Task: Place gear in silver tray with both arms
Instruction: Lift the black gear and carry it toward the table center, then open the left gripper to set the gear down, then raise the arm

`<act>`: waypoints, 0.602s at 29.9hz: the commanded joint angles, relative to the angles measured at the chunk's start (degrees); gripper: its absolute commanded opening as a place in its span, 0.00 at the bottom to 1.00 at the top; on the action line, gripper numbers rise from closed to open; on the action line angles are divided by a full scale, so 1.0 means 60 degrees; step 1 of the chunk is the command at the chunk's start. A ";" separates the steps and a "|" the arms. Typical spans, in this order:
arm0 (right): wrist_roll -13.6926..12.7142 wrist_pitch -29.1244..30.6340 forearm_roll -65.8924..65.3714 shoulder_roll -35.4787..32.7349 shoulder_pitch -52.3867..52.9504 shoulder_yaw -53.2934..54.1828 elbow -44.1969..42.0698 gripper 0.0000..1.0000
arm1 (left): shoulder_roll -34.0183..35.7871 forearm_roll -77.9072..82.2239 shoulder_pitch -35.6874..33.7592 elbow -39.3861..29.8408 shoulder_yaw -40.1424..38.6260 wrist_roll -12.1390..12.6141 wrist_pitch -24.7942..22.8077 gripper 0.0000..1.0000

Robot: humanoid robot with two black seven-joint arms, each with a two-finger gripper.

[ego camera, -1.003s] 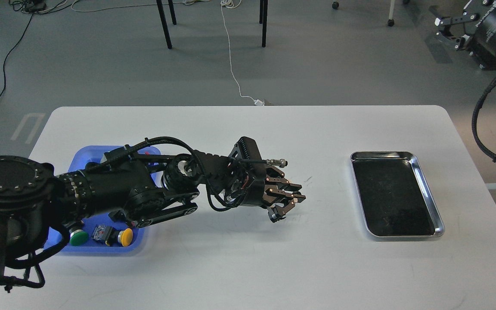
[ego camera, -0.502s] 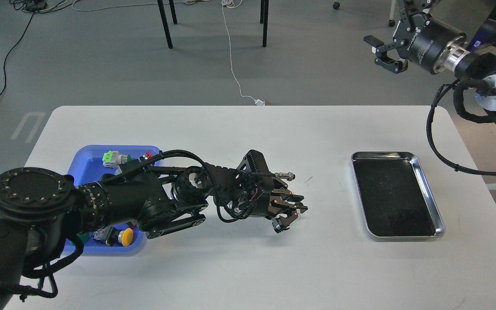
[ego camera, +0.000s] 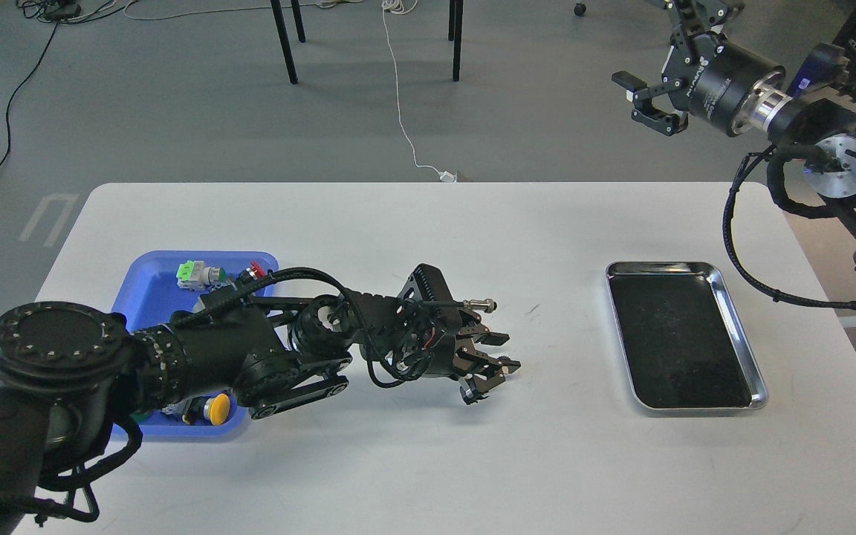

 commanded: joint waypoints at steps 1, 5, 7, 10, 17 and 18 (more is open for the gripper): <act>0.0001 0.0001 -0.0050 -0.0163 -0.0013 -0.0155 0.0163 0.99 | 0.0442 -0.0775 -0.0039 -0.0294 -0.0548 -0.0056 0.0004 0.65; 0.0001 0.0001 -0.0269 -0.0645 0.0002 -0.0184 0.0762 0.99 | 0.0969 -0.2998 0.0092 -0.0573 -0.2084 -0.0027 -0.0098 0.85; 0.0044 0.0001 -0.0867 -0.1026 0.0002 -0.0184 0.1143 0.99 | 0.1364 -0.4579 0.0136 -0.0559 -0.2540 0.0017 -0.0128 0.89; 0.0118 0.0001 -0.1922 -0.1349 -0.0027 -0.0213 0.1554 0.99 | 0.1819 -0.7010 0.0210 -0.0456 -0.2878 0.0032 -0.0128 0.94; 0.0206 0.0001 -0.3534 -0.1365 0.0556 -0.1192 0.2141 0.98 | 0.2536 -1.3530 0.0210 -0.0441 -0.4181 0.0032 -0.0712 0.98; 0.0220 0.0001 -0.3740 -0.1321 0.0819 -0.1456 0.2156 0.98 | 0.2654 -1.4030 0.0210 -0.0441 -0.4386 0.0032 -0.0946 0.98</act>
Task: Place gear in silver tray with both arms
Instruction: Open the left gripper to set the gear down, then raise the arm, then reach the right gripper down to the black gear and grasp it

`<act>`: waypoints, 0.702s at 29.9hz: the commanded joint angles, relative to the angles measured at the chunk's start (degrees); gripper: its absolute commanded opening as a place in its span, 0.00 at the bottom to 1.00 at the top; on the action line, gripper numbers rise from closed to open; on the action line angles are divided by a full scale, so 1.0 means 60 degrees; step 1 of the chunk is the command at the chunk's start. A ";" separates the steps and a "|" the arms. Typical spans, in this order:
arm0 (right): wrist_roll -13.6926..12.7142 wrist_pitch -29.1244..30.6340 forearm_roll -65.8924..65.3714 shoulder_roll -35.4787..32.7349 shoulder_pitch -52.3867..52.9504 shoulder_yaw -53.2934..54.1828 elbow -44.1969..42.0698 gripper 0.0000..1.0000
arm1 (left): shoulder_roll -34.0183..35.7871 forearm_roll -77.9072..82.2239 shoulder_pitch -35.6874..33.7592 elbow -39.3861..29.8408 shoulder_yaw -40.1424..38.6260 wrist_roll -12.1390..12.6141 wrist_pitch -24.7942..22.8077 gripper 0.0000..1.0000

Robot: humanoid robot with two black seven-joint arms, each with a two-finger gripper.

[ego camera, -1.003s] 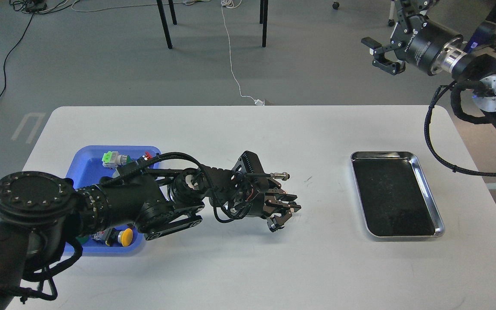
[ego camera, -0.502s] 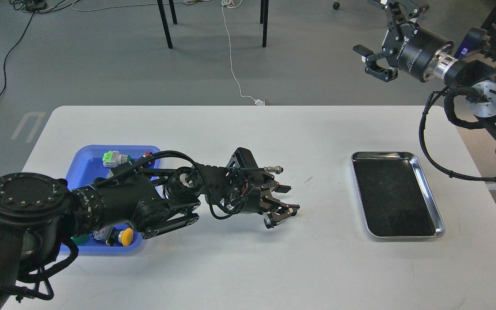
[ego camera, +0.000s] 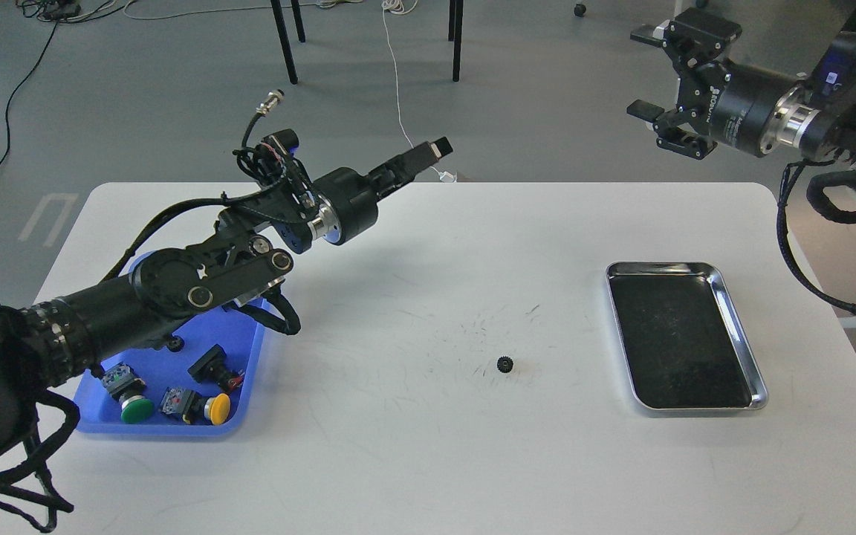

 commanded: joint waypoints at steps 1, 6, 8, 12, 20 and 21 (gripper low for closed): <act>0.0033 -0.0001 -0.0767 0.0214 0.0859 -0.0956 0.0083 0.98 | 0.0483 -0.2277 0.0001 0.0002 -0.0766 0.0002 -0.0761 0.98; 0.0325 -0.0001 -0.1632 0.1092 0.3098 -0.3751 0.0200 0.95 | 0.1449 -0.4533 0.0716 0.0017 -0.2903 0.0031 -0.2152 0.98; 0.0486 -0.0001 -0.1997 0.1662 0.3788 -0.4821 0.0259 0.95 | 0.1845 -0.5048 0.1054 0.0061 -0.3505 0.0089 -0.2709 0.98; 0.0560 -0.0001 -0.3052 0.2966 0.4362 -0.6187 0.0362 0.93 | 0.2330 -0.5401 0.1363 0.0310 -0.3976 0.0441 -0.3458 0.98; 0.0633 -0.0001 -0.4094 0.5442 0.4363 -0.8091 0.0084 0.92 | 0.2726 -0.6046 0.1451 0.0354 -0.4050 0.0470 -0.3517 0.98; 0.0634 -0.0001 -0.4152 0.5691 0.4363 -0.8325 0.0083 0.92 | 0.2770 -0.6046 0.1480 0.0340 -0.4050 0.0470 -0.3532 0.98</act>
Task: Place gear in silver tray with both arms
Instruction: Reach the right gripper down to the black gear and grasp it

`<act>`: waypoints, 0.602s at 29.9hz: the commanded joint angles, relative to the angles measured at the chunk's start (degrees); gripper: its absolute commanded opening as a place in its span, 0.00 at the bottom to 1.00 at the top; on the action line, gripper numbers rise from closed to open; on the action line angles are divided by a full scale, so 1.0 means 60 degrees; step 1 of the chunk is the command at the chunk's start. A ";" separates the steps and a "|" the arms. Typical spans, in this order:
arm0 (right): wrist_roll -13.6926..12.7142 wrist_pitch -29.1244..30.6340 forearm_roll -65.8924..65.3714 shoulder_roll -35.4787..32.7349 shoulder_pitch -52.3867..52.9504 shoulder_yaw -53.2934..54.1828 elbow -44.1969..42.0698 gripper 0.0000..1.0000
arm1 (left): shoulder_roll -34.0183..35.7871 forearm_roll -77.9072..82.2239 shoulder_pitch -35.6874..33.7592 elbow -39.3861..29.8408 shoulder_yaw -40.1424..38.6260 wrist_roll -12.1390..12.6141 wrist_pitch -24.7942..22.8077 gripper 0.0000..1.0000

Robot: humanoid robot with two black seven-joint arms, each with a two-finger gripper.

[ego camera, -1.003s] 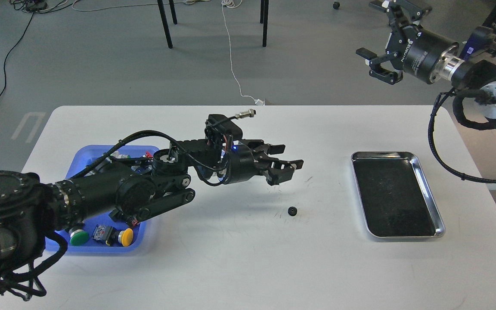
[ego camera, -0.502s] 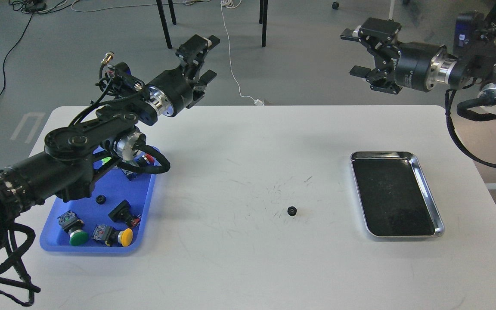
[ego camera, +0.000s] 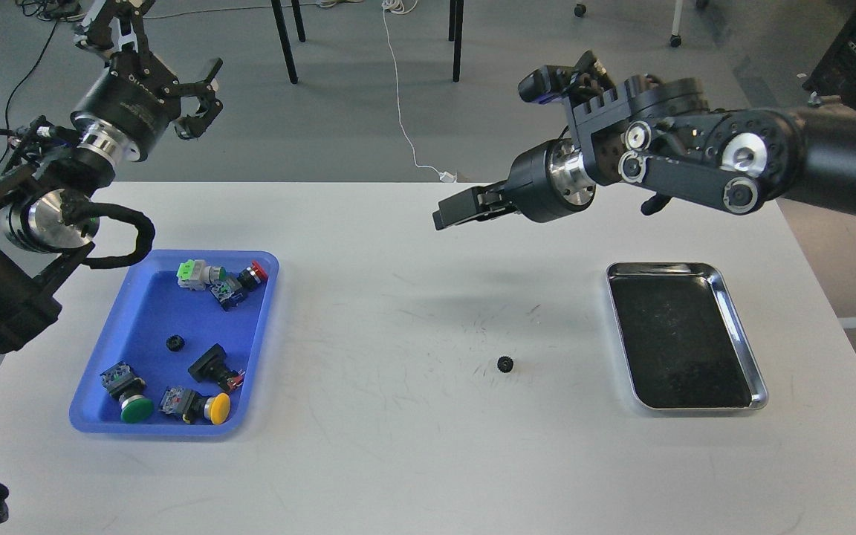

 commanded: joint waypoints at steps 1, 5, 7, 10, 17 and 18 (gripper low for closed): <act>0.0031 -0.0002 -0.0270 0.0961 0.0002 -0.0901 -0.0027 0.90 | 0.0118 -0.0034 0.0080 -0.0010 -0.0012 -0.0022 -0.0057 0.98; 0.0031 -0.0127 -0.1251 0.1315 -0.0071 -0.1502 0.0017 0.77 | 0.0148 -0.0034 0.0153 -0.0010 -0.0027 -0.0081 -0.0160 0.98; 0.0017 -0.0332 -0.1574 0.1315 -0.0129 -0.1809 0.0017 0.72 | 0.0163 -0.0049 0.0183 -0.0010 -0.0027 -0.0081 -0.0160 0.98; -0.0013 -0.0552 -0.1692 0.1315 -0.0290 -0.2366 0.0003 0.69 | 0.0279 -0.0034 0.0300 -0.0025 -0.0027 -0.0081 -0.0204 0.98; -0.0057 -0.0640 -0.1736 0.1315 -0.0671 -0.2602 0.0339 0.67 | 0.0544 -0.0034 0.0315 -0.0039 -0.0027 -0.0081 -0.0570 0.98; -0.0057 -0.0641 -0.1736 0.1315 -0.0759 -0.2573 0.0427 0.66 | 0.0558 -0.0034 0.0315 -0.0039 -0.0027 -0.0081 -0.0570 0.98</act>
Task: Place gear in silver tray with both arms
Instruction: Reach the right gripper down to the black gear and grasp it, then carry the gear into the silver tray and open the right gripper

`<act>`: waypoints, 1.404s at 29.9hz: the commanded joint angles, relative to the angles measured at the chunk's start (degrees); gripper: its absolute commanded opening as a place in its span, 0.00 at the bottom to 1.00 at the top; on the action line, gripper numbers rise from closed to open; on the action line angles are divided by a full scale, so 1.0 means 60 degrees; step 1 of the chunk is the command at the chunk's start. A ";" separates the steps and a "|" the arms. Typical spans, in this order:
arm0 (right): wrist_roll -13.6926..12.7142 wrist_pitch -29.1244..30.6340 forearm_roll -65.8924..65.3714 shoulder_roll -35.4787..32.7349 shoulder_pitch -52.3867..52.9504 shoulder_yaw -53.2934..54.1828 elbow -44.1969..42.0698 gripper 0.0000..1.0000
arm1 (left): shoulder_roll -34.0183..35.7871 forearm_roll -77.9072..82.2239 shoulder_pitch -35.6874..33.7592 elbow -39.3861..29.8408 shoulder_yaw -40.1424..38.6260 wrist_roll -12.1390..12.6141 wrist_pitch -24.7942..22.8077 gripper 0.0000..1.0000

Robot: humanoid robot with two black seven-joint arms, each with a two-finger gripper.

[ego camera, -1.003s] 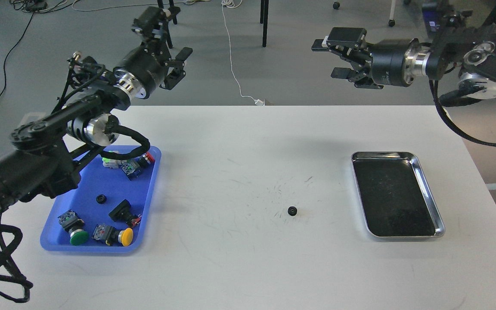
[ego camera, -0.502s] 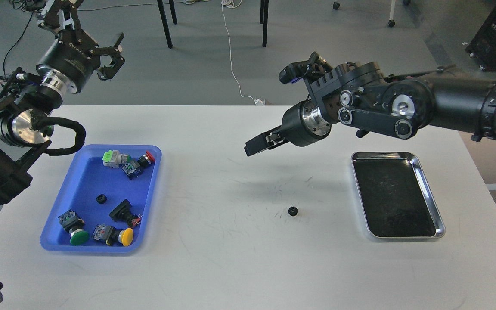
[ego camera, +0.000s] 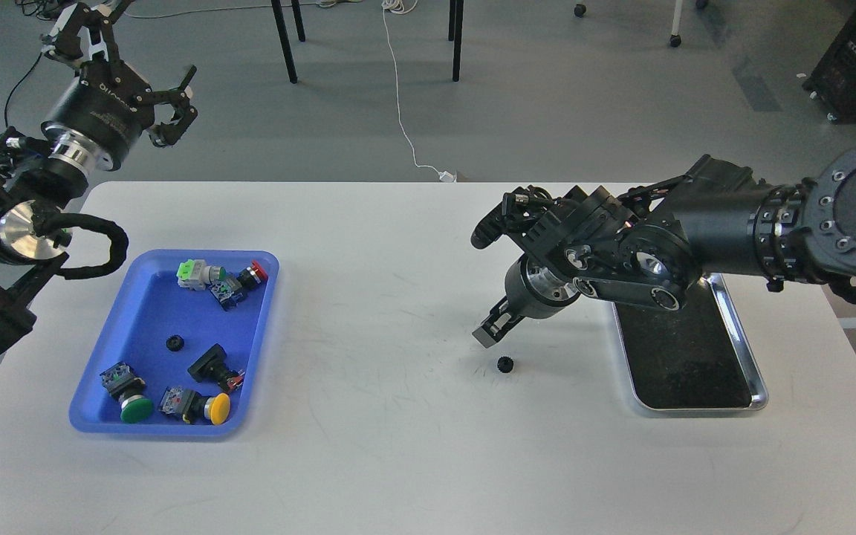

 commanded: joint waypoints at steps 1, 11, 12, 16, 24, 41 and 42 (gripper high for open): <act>-0.0003 -0.0018 0.0047 0.0000 -0.0231 0.0120 0.0285 0.66 | 0.0054 0.0003 0.0003 -0.0027 0.0001 0.0002 -0.0073 0.98; 0.0027 -0.0018 0.0018 -0.0425 -0.0730 0.0340 0.0519 0.59 | 0.0024 0.0018 0.0017 -0.0071 0.0001 0.0002 -0.0058 0.98; 0.0027 -0.0018 0.0033 -0.0425 -0.0730 0.0340 0.0534 0.59 | 0.0024 0.0018 0.0017 -0.0071 0.0001 0.0002 -0.0058 0.98; 0.0012 -0.0018 0.0018 -0.0440 -0.0715 0.0325 0.0549 0.52 | 0.0054 0.0018 0.0017 -0.0071 0.0001 0.0002 -0.0073 0.98; 0.0027 0.0026 -0.0099 -0.0528 -0.0628 0.0252 0.0607 0.21 | 0.0098 0.0032 0.0017 -0.0071 0.0016 0.0002 -0.0087 0.98; 0.0027 0.0026 -0.2746 -0.3806 0.0735 0.0208 0.1837 0.18 | 0.0259 0.0032 0.0003 -0.0101 -0.0014 0.0002 -0.0073 0.98; 0.0027 0.0012 -0.3142 -0.4201 0.0648 0.0208 0.1939 0.18 | 0.0259 0.0032 0.0003 -0.0101 -0.0014 0.0002 -0.0073 0.98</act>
